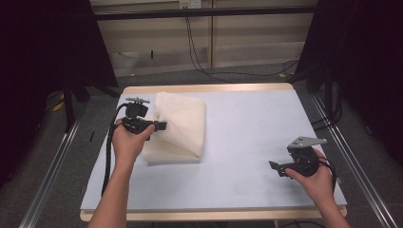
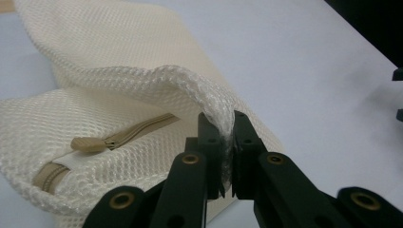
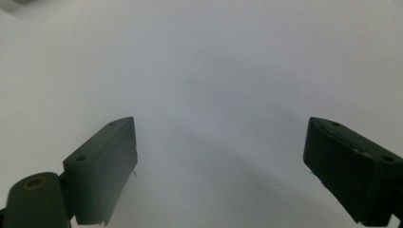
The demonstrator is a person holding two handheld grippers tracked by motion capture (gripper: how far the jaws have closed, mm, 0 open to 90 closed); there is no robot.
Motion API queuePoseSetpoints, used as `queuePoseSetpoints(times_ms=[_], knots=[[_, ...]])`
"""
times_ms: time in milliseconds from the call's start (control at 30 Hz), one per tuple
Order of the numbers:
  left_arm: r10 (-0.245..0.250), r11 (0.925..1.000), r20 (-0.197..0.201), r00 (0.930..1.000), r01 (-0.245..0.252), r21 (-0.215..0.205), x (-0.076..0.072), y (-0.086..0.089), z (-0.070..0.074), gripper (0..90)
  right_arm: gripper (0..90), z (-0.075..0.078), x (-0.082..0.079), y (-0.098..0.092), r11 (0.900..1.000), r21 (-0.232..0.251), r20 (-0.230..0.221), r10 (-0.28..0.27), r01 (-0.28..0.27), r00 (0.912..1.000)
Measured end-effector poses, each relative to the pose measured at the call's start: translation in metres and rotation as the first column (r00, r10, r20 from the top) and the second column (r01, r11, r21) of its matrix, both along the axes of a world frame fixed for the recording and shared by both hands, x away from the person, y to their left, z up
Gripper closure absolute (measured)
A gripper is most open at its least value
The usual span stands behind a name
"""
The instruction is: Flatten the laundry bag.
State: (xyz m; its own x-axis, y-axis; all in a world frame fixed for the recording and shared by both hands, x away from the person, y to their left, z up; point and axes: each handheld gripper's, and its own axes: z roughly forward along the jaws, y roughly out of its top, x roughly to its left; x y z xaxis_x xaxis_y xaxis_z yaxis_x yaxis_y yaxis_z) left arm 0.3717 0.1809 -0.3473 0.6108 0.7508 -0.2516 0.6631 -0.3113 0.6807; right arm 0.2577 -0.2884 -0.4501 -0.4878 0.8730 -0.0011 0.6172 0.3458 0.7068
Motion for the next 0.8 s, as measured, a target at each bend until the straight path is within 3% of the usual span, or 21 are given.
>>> queuePoseSetpoints(times_ms=[167,333,533,800], knots=[[-0.016,0.9999,0.012,0.9998,0.016,-0.003,0.001,-0.014,0.005,85.3,10.0,0.0,0.001,0.006,1.0,0.015,-0.003,0.022,-0.022,0.9997],[-0.042,0.9991,0.018,0.999,0.042,-0.004,0.004,-0.033,0.008,85.3,9.9,0.0,0.003,0.02,0.996,0.052,0.001,0.078,-0.078,0.9969],[-0.063,0.998,0.026,0.9976,0.063,-0.001,0.006,-0.047,0.012,85.3,9.3,0.004,0.008,0.042,0.981,0.104,0.024,0.161,-0.163,0.9867],[-0.101,0.9949,0.031,0.9944,0.101,-0.005,0.002,-0.061,0.01,85.3,8.6,0.003,0.017,0.075,0.966,0.146,0.038,0.211,-0.214,0.9767]])
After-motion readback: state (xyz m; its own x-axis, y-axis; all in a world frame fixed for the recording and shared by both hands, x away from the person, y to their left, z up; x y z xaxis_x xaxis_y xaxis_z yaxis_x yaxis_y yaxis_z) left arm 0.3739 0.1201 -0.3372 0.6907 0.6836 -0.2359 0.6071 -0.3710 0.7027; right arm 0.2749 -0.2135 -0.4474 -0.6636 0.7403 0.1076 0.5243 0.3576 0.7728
